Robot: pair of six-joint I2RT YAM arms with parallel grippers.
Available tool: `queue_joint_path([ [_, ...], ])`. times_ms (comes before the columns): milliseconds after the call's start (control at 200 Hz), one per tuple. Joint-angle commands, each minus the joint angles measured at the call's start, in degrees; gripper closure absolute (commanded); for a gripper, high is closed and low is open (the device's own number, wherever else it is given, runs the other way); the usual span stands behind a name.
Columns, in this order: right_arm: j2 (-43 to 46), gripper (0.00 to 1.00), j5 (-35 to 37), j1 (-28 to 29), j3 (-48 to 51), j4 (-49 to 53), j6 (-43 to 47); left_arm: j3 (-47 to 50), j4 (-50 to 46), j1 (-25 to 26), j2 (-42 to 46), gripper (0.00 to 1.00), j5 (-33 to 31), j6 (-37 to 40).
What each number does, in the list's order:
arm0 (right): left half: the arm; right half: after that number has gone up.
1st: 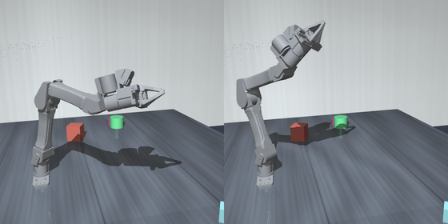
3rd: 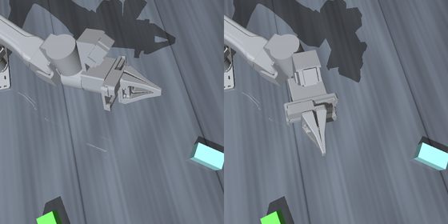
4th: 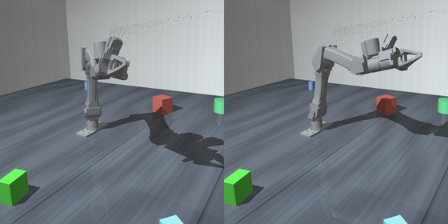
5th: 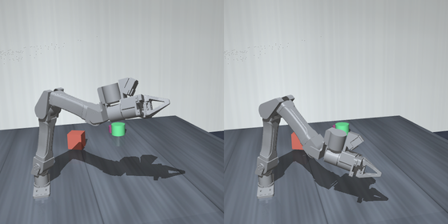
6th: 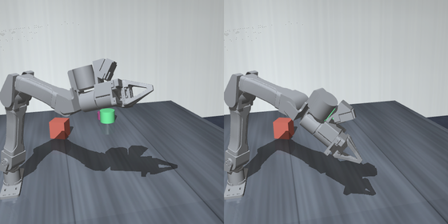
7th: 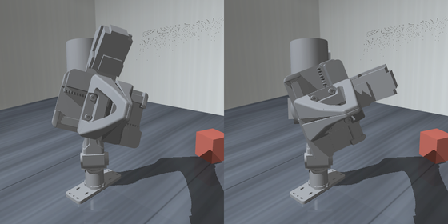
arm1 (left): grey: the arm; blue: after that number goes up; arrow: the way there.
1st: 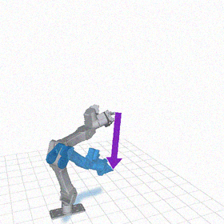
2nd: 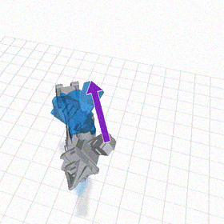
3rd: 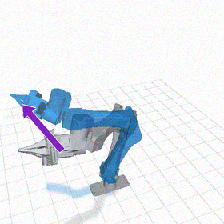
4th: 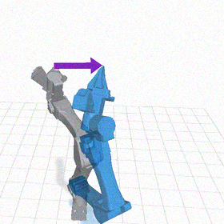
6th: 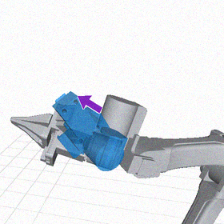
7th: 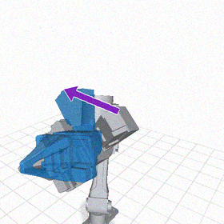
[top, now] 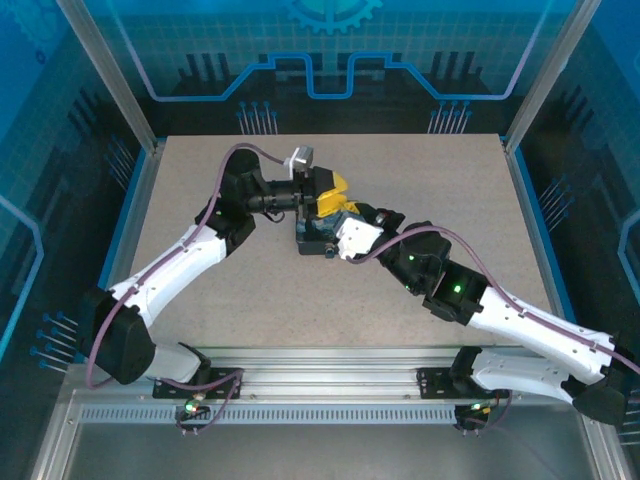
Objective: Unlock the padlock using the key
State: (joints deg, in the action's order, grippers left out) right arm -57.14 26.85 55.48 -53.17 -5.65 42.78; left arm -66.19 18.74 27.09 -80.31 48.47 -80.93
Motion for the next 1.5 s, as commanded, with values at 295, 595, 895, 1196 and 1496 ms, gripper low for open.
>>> queue_joint_path([
  [295,-0.66,1.0,6.7,3.3,2.1,-8.8,9.02,-1.31,-0.17,0.37,-0.44,0.63,2.71,-6.14],
  [595,-1.82,1.0,8.2,4.23,2.45,-9.21,11.68,-1.22,0.0,0.42,-0.37,0.76,2.95,-6.26],
  [895,-1.71,1.0,8.57,4.26,2.45,-6.85,10.35,-1.35,-0.17,0.24,-0.53,1.0,2.77,-5.39],
  [1196,-0.55,0.69,8.76,2.38,1.56,-0.31,-1.69,-2.42,-5.26,-2.35,-0.23,1.0,0.56,1.71],
  [1496,4.46,0.59,2.81,-0.32,2.45,11.36,-23.66,-9.96,-32.45,-4.5,-0.03,1.0,-6.93,29.12],
])
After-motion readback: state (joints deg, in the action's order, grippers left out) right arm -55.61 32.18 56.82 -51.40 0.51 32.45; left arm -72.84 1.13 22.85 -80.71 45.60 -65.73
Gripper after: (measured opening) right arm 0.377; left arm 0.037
